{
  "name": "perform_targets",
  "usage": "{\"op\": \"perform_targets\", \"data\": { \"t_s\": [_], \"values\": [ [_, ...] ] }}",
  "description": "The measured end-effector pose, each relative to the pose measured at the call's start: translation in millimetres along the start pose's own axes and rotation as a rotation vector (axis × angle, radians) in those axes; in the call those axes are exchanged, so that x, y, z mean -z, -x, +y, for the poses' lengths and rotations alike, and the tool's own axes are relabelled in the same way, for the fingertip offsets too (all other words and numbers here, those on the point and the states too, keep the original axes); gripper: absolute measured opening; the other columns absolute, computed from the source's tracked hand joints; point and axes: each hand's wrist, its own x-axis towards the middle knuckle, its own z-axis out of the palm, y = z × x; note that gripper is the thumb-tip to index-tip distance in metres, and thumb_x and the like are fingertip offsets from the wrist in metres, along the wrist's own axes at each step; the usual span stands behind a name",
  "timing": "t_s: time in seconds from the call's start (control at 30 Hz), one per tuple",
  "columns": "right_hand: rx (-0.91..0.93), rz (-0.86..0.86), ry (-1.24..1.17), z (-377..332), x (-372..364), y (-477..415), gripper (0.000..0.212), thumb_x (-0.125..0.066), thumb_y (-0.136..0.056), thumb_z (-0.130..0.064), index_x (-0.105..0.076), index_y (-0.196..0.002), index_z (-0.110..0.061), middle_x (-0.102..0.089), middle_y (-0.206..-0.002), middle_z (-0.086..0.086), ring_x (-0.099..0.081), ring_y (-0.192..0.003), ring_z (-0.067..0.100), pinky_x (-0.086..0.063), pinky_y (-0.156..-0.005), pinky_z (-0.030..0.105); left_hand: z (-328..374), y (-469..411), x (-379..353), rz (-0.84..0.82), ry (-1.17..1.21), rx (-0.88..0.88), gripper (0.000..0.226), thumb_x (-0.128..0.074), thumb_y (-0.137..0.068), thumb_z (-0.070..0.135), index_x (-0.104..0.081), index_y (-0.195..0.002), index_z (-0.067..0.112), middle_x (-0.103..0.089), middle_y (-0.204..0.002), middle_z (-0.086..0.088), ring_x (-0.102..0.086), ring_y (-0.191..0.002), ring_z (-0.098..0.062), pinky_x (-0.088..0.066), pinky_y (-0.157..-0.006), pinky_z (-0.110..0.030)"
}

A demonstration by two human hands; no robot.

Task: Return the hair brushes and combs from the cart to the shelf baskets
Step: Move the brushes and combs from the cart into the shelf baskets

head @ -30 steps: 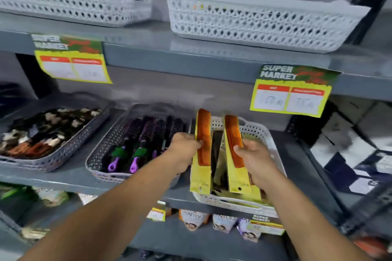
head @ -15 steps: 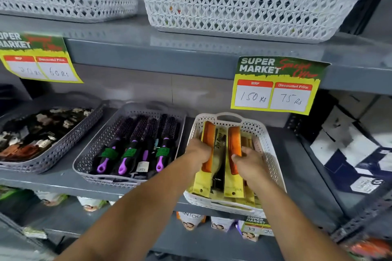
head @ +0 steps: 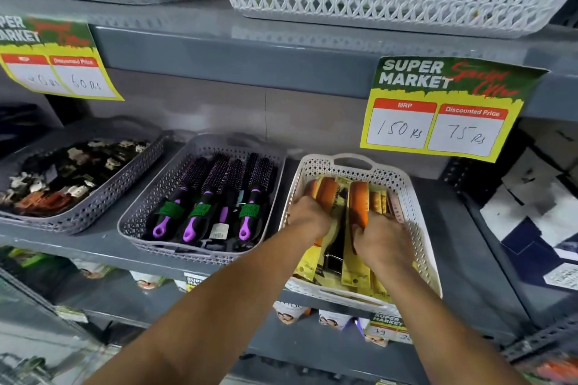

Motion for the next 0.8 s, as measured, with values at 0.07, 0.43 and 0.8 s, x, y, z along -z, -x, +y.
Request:
{"op": "perform_targets", "data": {
  "t_s": [0.07, 0.43, 0.8],
  "values": [
    [0.016, 0.002, 0.063, -1, -1, 0, 0.027, -0.058, -0.088, -0.037, -0.065, -0.103, -0.016, -0.063, -0.102, 0.008, -0.062, -0.087, 0.028, -0.038, -0.066, 0.031, -1, -1, -2, 0.026, -0.043, 0.006, 0.060, -0.061, -0.084, 0.022, -0.042, -0.140, 0.015, -0.057, -0.129, -0.018, -0.058, -0.114, -0.036, -0.051, -0.094, -0.044],
    [0.060, 0.017, -0.014, -7, 1, 5, 0.033, -0.050, -0.094, -0.024, -0.058, -0.125, -0.021, -0.056, -0.123, 0.012, -0.060, -0.105, 0.033, -0.047, -0.085, 0.039, -10, -1, -18, 0.095, -0.212, 0.058, 0.050, -0.062, -0.084, 0.034, -0.051, -0.125, 0.007, -0.041, -0.135, -0.021, -0.042, -0.122, -0.037, -0.041, -0.098, -0.042],
    [0.162, 0.107, -0.218, -24, 15, -3, 0.037, -0.049, -0.090, -0.009, -0.059, -0.124, -0.019, -0.054, -0.128, 0.014, -0.051, -0.119, 0.033, -0.037, -0.107, 0.043, -7, 16, 77, 0.184, -0.275, -0.491, 0.031, -0.047, -0.082, 0.023, -0.069, -0.102, 0.013, -0.066, -0.110, -0.017, -0.052, -0.108, -0.038, -0.046, -0.093, -0.042]
  ]
}}
